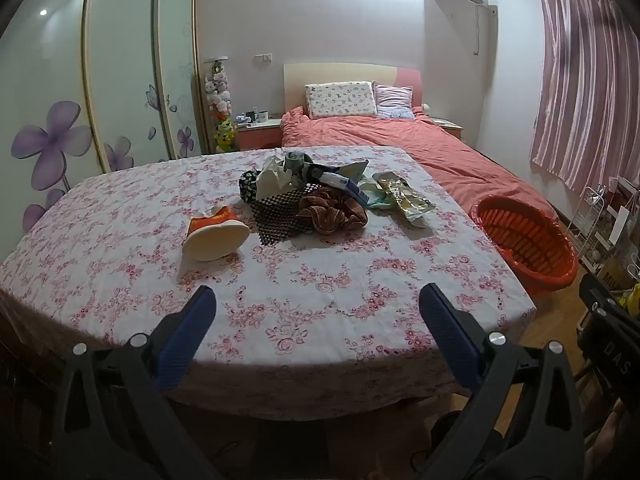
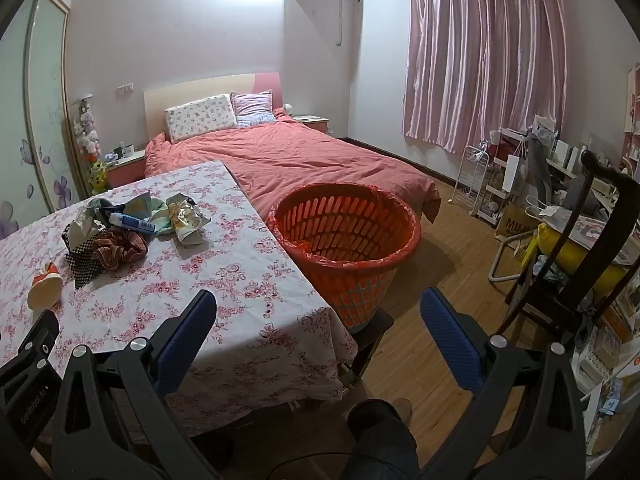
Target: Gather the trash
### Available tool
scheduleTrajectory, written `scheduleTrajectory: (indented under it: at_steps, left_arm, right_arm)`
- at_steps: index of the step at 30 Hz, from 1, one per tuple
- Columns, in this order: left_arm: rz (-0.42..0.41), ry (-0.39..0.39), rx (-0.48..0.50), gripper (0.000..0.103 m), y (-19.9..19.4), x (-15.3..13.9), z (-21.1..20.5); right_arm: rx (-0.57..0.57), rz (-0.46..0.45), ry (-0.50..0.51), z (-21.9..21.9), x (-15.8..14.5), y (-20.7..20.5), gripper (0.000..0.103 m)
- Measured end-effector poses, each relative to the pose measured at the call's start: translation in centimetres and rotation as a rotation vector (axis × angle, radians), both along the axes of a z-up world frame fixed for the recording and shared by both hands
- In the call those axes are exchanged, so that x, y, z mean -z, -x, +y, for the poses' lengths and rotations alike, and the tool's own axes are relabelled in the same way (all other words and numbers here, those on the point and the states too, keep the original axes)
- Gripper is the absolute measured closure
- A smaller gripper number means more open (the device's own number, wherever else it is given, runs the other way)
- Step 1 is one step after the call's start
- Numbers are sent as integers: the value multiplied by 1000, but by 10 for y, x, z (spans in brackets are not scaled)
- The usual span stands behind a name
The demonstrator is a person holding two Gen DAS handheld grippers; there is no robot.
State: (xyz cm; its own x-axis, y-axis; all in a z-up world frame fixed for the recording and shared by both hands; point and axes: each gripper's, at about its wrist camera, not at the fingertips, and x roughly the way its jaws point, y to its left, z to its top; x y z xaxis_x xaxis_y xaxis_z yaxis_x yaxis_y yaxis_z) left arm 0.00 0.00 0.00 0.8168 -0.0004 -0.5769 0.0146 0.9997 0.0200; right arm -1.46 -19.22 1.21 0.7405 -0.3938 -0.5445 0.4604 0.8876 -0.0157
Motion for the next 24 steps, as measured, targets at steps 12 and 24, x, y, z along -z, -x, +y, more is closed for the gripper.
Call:
scheduleTrajectory:
  at_steps: [12,24]
  left_arm:
    - [0,-1,0,4,0,0,0]
    - [0,-1,0,4,0,0,0]
  right_arm:
    - [1,-1,-2,-1,1,0,2]
    - [0,-1,-2,-1,0,0,2]
